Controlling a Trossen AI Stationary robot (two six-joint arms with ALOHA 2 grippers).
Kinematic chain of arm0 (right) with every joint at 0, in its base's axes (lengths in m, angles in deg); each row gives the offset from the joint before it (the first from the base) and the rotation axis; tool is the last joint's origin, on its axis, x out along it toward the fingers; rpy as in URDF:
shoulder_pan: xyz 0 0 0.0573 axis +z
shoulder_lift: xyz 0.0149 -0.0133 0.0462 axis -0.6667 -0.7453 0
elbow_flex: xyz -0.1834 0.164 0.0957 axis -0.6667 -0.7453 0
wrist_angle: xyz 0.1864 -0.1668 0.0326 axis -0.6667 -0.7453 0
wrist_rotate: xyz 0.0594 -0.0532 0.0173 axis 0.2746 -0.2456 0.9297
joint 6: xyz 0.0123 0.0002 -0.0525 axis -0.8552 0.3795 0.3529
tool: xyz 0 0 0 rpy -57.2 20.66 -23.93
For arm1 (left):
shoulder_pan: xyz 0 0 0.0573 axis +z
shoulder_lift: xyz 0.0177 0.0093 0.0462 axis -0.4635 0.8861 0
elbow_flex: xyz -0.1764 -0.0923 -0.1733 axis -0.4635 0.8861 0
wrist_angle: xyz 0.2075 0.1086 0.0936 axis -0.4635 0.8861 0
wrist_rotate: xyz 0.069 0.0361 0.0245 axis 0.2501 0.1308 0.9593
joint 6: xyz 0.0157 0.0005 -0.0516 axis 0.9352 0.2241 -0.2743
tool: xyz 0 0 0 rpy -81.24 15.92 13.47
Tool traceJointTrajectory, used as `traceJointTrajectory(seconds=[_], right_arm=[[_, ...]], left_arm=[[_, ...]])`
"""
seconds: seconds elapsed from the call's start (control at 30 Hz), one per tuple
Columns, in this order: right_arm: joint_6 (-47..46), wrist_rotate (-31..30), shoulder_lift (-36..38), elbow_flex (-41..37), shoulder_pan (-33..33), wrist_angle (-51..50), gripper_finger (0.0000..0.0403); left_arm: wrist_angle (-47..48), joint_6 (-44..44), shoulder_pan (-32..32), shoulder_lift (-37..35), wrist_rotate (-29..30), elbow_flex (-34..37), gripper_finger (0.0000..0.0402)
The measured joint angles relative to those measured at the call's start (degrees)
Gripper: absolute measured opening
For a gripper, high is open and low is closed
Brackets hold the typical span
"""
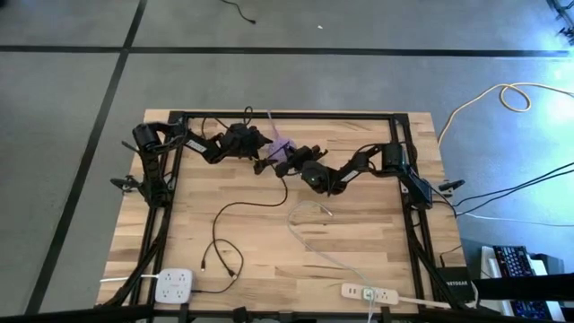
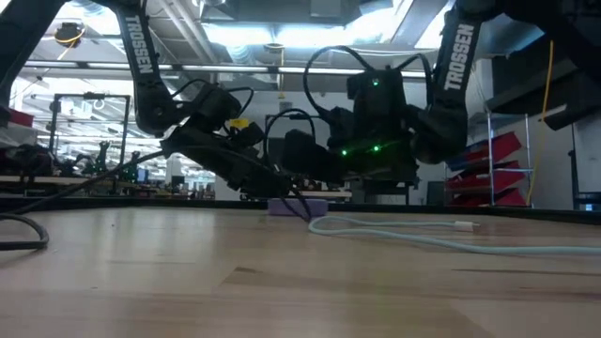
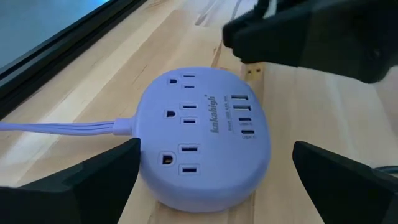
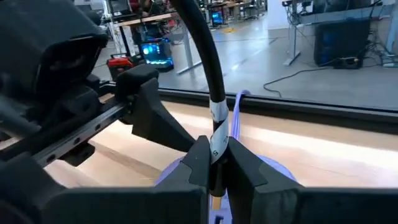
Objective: Insert USB
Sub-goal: Insert the black usb cable into the purple outlet extension
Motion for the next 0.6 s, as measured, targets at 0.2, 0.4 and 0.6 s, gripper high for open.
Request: traceJointTrajectory(seconds=[0.2,0.4,0.6], right_arm=[[-6.1,-11.0,0.0,4.0,3.3,-9.5,0.0004],[-17.4,-14.2,0.0,4.3,4.2,-12.1,0.0004],[-19.8,-15.1,0.0,8.8,4.2,-18.6,0.0004]], left_arm=[[0.0,0.4,-1.0,0.0,0.0,0.0,0.0400],[0.0,-0.2,-2.2,0.0,0.0,0.0,0.0400],[0.5,1.8,-2.7,0.0,0.0,0.0,0.0400]])
